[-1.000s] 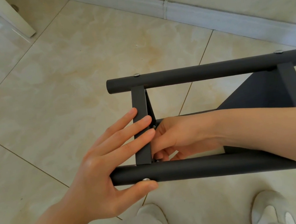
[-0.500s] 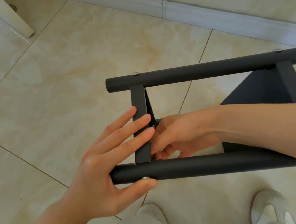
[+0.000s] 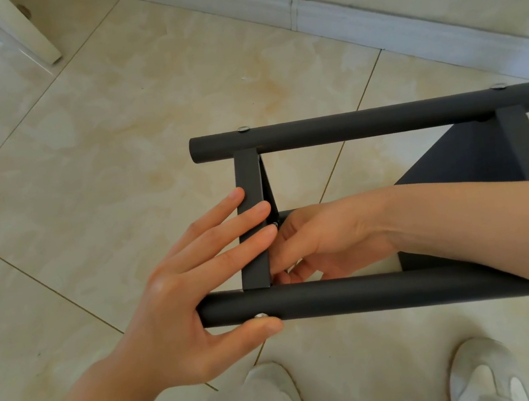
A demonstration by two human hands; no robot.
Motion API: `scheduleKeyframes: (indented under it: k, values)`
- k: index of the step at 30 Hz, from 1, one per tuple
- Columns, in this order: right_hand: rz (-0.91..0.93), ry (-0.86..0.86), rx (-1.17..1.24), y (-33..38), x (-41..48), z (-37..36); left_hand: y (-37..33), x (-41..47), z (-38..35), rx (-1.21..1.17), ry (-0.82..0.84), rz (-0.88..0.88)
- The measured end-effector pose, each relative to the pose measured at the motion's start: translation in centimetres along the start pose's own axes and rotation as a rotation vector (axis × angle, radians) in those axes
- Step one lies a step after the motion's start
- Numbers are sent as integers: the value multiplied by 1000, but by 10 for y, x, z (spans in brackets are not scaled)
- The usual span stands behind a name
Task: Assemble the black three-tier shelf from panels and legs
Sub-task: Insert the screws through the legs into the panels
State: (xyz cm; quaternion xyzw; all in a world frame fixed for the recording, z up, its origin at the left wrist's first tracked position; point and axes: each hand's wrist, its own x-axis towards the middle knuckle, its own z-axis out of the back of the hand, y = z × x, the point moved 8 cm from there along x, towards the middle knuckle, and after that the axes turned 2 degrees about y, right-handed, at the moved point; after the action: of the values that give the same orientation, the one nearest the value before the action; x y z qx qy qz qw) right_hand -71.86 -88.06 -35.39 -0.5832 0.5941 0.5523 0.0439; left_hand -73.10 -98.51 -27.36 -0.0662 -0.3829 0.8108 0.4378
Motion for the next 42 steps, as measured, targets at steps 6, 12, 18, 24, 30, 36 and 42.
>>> scheduleKeyframes:
  k: [6, 12, 18, 24, 30, 36, 42]
  values:
    - [18, -11, 4, 1, 3, 0, 0, 0, 0, -2, -4, -6]
    - [55, 69, 29, 5, -2, -3, -1, 0, 1, 1, -9, -9]
    - [31, 68, 4, 5, -4, -4, 0, 1, 0, 6, -6, -6]
    - [38, -2, -52, 2, 1, -4, -1, 1, 0, 3, -13, -13]
    - [70, 42, -10, 8, -2, -3, 0, 1, 0, -7, -17, -12]
    - [31, 36, -72, 3, -1, -2, 0, 1, 0, -6, -12, -7]
    - [44, 60, -63, 5, -1, -5, 0, 1, 0, -18, -17, -3]
